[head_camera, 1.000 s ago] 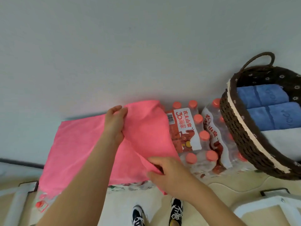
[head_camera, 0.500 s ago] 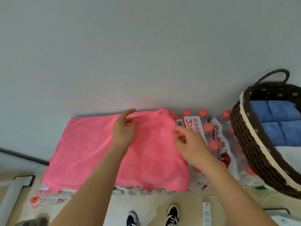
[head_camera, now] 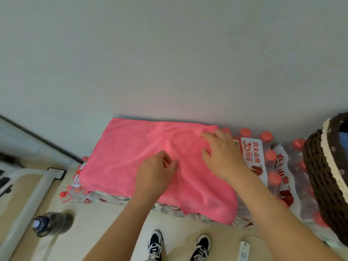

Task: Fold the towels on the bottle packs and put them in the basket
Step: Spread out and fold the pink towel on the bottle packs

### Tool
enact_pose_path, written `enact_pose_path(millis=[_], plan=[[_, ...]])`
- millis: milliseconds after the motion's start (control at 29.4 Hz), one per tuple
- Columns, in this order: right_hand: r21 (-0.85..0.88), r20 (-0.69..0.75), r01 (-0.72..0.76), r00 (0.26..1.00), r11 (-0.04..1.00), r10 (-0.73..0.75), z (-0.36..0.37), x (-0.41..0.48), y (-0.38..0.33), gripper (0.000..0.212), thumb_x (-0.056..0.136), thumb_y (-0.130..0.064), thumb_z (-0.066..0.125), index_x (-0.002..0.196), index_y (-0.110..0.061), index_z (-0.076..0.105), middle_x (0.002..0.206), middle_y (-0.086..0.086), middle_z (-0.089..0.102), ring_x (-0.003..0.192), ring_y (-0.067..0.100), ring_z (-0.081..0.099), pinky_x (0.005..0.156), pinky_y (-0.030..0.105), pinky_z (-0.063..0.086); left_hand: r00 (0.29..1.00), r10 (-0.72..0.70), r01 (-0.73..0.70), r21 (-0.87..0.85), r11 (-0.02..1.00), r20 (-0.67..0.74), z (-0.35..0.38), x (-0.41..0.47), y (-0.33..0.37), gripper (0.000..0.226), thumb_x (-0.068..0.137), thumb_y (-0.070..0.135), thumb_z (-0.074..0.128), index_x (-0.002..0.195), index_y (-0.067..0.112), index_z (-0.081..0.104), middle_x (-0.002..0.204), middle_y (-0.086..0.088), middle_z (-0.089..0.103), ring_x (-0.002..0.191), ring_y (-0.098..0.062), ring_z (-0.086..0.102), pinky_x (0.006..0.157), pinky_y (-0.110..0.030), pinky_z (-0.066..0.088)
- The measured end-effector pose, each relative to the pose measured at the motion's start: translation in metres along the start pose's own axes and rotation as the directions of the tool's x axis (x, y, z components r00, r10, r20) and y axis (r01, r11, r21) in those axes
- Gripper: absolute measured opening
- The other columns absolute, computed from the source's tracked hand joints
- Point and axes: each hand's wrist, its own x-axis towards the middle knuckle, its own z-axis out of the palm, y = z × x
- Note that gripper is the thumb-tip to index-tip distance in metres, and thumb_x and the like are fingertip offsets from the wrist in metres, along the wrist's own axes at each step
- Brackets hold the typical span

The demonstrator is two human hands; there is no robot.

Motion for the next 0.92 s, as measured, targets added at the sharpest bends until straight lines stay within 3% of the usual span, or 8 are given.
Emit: enact_pose_path(millis=[102,238,408,511,647,783,851,919], plan=[[0.039,0.186,0.290,0.938,0.956,-0.292,0.009,0.026,-0.019,0.049,0.083,-0.001,0.051,0.128,-0.018,0.058,0.126,0.008,0.057,0.119,0.032,0.049,0.105,0.038,0.032,0.997,0.001,-0.019,0.214,0.977,0.081,0.011,-0.037,0.002,0.039,0.082,0.063,0.052,0.075,0.024,0.053,0.072,0.008,0.060,0.067,-0.017,0.057,0.057,-0.030,0.040],[-0.062,0.424,0.555,0.767,0.829,-0.482,0.024,0.049,-0.045,0.063,0.081,0.003,0.042,0.138,-0.025,0.049,0.149,0.005,0.037,0.137,0.028,0.030,0.113,0.040,0.027,0.993,-0.058,0.037,0.202,0.979,0.101,0.023,-0.048,0.008,0.043,0.077,0.066,0.051,0.085,0.024,0.054,0.083,0.005,0.064,0.073,-0.021,0.061,0.061,-0.032,0.045],[-0.193,0.417,0.641,0.739,0.743,-0.529,0.024,0.066,-0.052,0.039,0.088,-0.013,0.033,0.117,-0.025,0.056,0.121,0.007,0.046,0.117,0.028,0.043,0.084,0.040,0.048,0.985,-0.105,0.085,0.143,0.986,0.136,0.026,-0.052,0.016,0.031,0.080,0.052,0.055,0.090,0.023,0.054,0.086,0.003,0.064,0.076,-0.022,0.060,0.053,-0.031,0.034],[-0.248,0.415,0.638,0.750,0.729,-0.516,0.018,0.074,-0.052,0.019,0.085,-0.013,0.049,0.101,-0.019,0.058,0.111,0.009,0.046,0.106,0.028,0.046,0.070,0.036,0.041,0.976,-0.146,0.138,0.055,0.989,0.159,0.022,-0.050,0.018,0.027,0.084,0.046,0.054,0.075,0.020,0.052,0.078,0.002,0.064,0.072,-0.021,0.059,0.057,-0.031,0.039],[-0.245,0.393,0.577,0.793,0.779,-0.465,0.004,0.089,-0.041,0.018,0.074,-0.019,0.056,0.092,-0.017,0.058,0.109,0.010,0.046,0.105,0.030,0.043,0.084,0.042,0.047,0.977,-0.095,0.136,-0.212,0.968,0.193,0.011,-0.056,0.015,0.028,0.078,0.037,0.060,0.062,0.020,0.044,0.061,0.006,0.052,0.058,-0.010,0.047,0.052,-0.025,0.035],[0.039,0.369,0.262,0.893,0.964,-0.257,-0.017,0.104,-0.028,0.012,0.074,-0.016,0.061,0.086,-0.018,0.058,0.098,0.005,0.058,0.097,0.027,0.053,0.087,0.038,0.046,0.958,-0.022,0.234,-0.733,0.639,0.287,-0.008,-0.064,0.003,0.022,0.090,0.020,0.062,0.074,0.017,0.047,0.062,0.007,0.047,0.054,-0.006,0.038,0.050,-0.018,0.032],[0.167,0.348,0.153,0.915,0.974,-0.204,-0.022,0.108,-0.030,0.010,0.072,-0.012,0.060,0.076,-0.018,0.055,0.083,0.003,0.064,0.083,0.026,0.059,0.079,0.041,0.050,0.954,0.010,0.259,-0.837,0.482,0.301,-0.018,-0.064,-0.007,0.019,0.095,0.017,0.058,0.081,0.018,0.045,0.065,0.000,0.052,0.051,-0.009,0.040,0.046,-0.020,0.032],[0.211,0.295,0.134,0.936,0.968,-0.194,-0.024,0.113,-0.039,0.017,0.070,-0.006,0.061,0.070,-0.020,0.050,0.073,-0.001,0.059,0.074,0.024,0.055,0.070,0.038,0.047,0.964,0.038,0.218,-0.863,0.455,0.264,-0.029,-0.060,-0.015,0.016,0.095,0.020,0.058,0.086,0.027,0.046,0.071,-0.013,0.059,0.054,-0.017,0.048,0.045,-0.024,0.034]])
